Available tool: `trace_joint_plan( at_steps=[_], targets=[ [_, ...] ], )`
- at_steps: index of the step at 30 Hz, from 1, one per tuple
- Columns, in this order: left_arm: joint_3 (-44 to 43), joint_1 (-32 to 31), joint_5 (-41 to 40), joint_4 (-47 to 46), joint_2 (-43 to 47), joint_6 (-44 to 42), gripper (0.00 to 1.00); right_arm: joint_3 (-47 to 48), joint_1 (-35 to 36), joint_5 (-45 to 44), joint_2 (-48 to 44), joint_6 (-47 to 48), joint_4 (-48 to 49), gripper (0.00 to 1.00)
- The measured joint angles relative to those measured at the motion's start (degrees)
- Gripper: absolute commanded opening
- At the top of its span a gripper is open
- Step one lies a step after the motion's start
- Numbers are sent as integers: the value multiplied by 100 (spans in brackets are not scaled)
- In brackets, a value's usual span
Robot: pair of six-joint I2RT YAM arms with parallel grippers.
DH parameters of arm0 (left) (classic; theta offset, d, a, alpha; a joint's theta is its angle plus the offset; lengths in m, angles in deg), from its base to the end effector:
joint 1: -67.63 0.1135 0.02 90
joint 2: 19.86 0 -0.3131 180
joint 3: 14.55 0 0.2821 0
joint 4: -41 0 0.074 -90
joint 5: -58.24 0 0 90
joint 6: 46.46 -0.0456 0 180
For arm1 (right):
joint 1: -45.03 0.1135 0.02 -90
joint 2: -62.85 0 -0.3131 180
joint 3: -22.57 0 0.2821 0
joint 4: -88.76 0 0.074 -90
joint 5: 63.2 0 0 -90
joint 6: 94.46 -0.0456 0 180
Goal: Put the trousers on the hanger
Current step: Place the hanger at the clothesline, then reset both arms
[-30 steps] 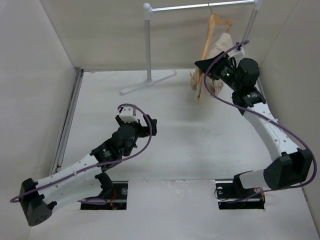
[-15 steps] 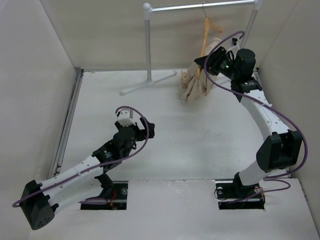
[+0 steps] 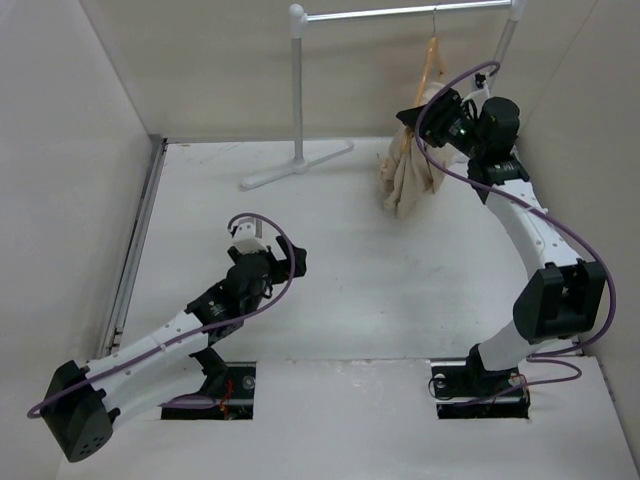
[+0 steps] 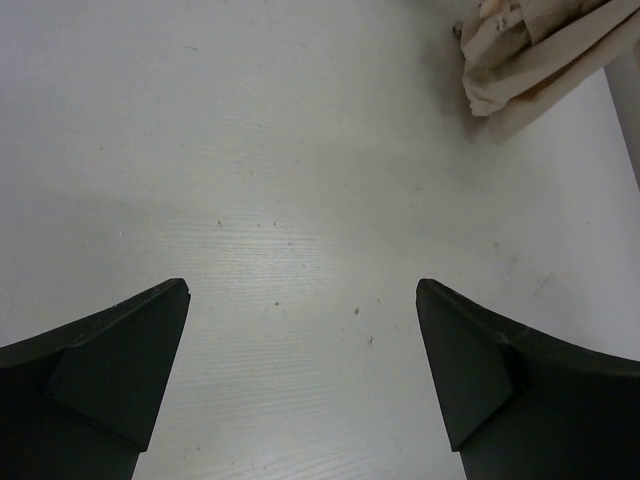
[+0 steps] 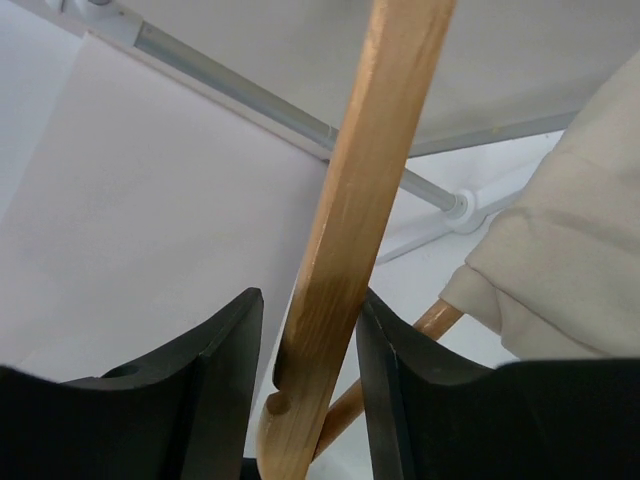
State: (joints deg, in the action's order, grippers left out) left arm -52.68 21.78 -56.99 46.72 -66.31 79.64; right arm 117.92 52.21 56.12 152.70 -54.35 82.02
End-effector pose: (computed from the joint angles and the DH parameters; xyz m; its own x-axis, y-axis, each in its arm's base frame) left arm 0.1499 -0.1265 0.2716 -0.3493 -0.4054 -0.8448 0.1922 0.8514 -0.4880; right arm 0.4077 0.0739 0.4512 -0.4687 0.6131 -0.6360 -0.3667 0.5200 0.7715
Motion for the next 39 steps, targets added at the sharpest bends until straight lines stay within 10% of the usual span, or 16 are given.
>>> trace_joint_plan(
  at_steps=[7, 11, 13, 23, 39],
  targets=[
    [116, 35, 15, 2, -4, 131, 100, -9, -96, 0, -2, 83, 310, 59],
    [164, 59, 20, 9, -4, 177, 100, -74, -195, -13, -42, 111, 398, 76],
    [164, 61, 17, 4, -4, 192, 100, -131, -229, -35, -107, 144, 402, 100],
    [138, 221, 13, 304, -70, 203, 100, -846, -306, -774, -1541, 793, 149, 100],
    [76, 175, 4, 402, -758, 391, 100, -5239, 940, -4546, -4437, 1150, -839, 100]
  ],
)
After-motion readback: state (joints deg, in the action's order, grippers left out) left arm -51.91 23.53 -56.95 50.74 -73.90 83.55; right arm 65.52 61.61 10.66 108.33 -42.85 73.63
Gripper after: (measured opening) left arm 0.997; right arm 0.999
